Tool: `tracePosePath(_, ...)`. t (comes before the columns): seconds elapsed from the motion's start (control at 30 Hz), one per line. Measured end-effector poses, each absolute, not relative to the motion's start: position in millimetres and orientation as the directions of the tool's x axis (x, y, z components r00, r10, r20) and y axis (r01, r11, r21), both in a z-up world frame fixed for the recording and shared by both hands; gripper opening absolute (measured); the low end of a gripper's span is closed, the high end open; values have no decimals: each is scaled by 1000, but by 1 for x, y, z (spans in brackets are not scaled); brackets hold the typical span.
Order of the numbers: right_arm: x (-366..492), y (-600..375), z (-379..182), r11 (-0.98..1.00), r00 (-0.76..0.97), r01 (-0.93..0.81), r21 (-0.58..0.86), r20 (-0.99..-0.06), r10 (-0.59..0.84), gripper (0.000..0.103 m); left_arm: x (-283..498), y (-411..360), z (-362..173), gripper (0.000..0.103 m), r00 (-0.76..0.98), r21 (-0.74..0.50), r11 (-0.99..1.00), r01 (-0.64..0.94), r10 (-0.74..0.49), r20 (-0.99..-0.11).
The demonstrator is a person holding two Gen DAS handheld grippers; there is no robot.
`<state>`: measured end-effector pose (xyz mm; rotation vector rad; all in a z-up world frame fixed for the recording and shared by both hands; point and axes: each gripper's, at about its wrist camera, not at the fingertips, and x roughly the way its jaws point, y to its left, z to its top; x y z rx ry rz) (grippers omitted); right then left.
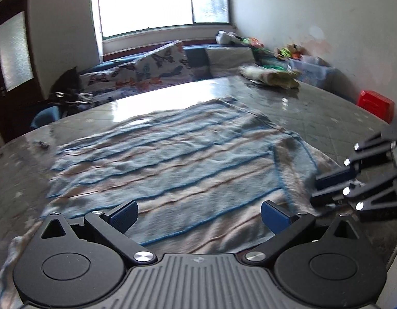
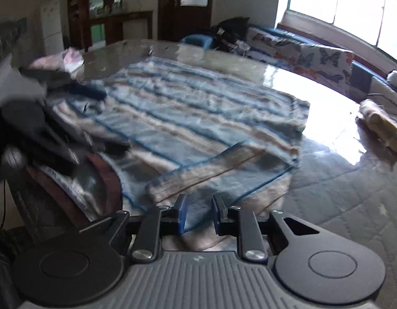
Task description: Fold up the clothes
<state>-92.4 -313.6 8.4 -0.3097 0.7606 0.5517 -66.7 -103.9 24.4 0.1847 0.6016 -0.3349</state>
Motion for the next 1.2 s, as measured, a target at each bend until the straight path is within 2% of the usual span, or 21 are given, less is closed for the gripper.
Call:
tracePosePath(0.2, -93, -311, 14, 813, 599, -579, -59, -707, 375, 22, -80, -50, 32, 103, 817, 64, 982, 180, -113, -566)
tracePosePath(0.47, -87, -309, 7, 811, 582, -584, -39, -717, 384, 22, -107, 32, 28, 103, 810, 77, 986, -150, 167, -562)
tracePosePath(0.57, -87, -308, 8, 808, 582, -588, -48, -719, 381, 22, -113, 63, 23, 102, 772, 63, 959, -275, 259, -581)
tracePosePath(0.63, -86, -307, 8, 807, 580, -589, -48, -721, 380, 23, -114, 83, 19, 97, 744, 32, 940, -341, 290, -602)
tracePosePath(0.73, -86, -307, 8, 807, 579, -589, -50, -722, 378, 23, -116, 100, 14, 84, 721, -21, 925, -378, 281, -634)
tracePosePath(0.8, -87, -306, 8, 807, 580, -588, -51, -723, 377, 23, -117, 108, 11, 71, 709, -49, 918, -393, 269, -651)
tracePosePath(0.97, -86, -306, 8, 809, 580, -585, -50, -723, 375, 23, -118, 112, 7, 54, 712, -71, 919, -389, 251, -656)
tracePosePath(1.03, -87, -306, 8, 810, 580, -585, -50, -723, 374, 23, -118, 112, 6, 42, 719, -73, 922, -380, 244, -651)
tracePosePath(1.07, -87, -306, 8, 810, 580, -585, -50, -723, 374, 23, -117, 112, 7, 29, 722, -74, 924, -374, 240, -649)
tracePosePath(1.1, -87, -306, 8, 810, 581, -585, -51, -723, 374, 23, -117, 112, 7, 22, 726, -78, 926, -370, 235, -647)
tracePosePath(1.2, -87, -307, 8, 810, 581, -584, -49, -722, 375, 23, -118, 112, 11, 10, 748, -103, 930, -353, 215, -628)
